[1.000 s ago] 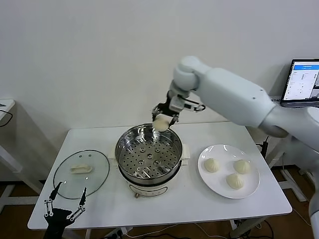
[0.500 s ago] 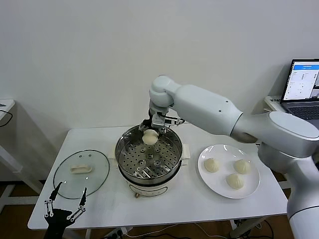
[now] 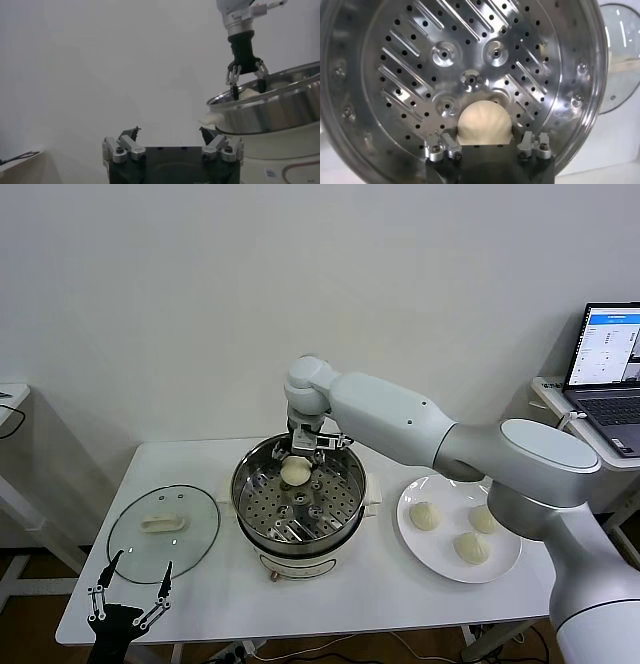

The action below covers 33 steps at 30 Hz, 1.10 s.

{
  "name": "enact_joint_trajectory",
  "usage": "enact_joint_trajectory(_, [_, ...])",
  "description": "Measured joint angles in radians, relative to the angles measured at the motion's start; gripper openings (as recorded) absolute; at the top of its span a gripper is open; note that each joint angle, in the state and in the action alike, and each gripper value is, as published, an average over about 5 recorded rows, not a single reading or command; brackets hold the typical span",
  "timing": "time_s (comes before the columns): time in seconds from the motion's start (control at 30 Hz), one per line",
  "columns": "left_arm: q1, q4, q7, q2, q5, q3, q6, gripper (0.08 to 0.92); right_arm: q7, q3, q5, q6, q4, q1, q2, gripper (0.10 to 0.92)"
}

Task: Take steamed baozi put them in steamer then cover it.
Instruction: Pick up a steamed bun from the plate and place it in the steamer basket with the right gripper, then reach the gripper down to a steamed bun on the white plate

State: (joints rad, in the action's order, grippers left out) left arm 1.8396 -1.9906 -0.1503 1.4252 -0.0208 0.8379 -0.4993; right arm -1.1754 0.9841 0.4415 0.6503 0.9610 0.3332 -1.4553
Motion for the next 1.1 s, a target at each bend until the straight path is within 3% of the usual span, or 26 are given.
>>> enact_joint_trajectory(0.2, [-0.001, 0.003, 0.001, 0.000, 0.000, 0.002, 0.000, 0.823, 0.008, 0.003, 0.008, -0.002, -0.012, -0.007, -0.008, 0.818])
enact_joint_trajectory(0.47, [-0.002, 0.000, 0.004, 0.001, 0.001, 0.009, 0.002, 0.823, -0.014, -0.020, -0.050, -0.036, 0.027, 0.010, 0.027, 0.823])
enact_joint_trajectory(0.9, [-0.010, -0.005, 0.004, -0.011, 0.000, -0.001, 0.007, 0.823, -0.097, 0.052, -0.485, -0.360, 0.119, 0.162, 0.326, 0.823])
enact_joint_trajectory(1.1, [-0.015, -0.005, 0.004, -0.012, -0.001, -0.004, 0.008, 0.823, -0.111, 0.130, -0.614, -0.516, 0.131, 0.168, 0.482, 0.823])
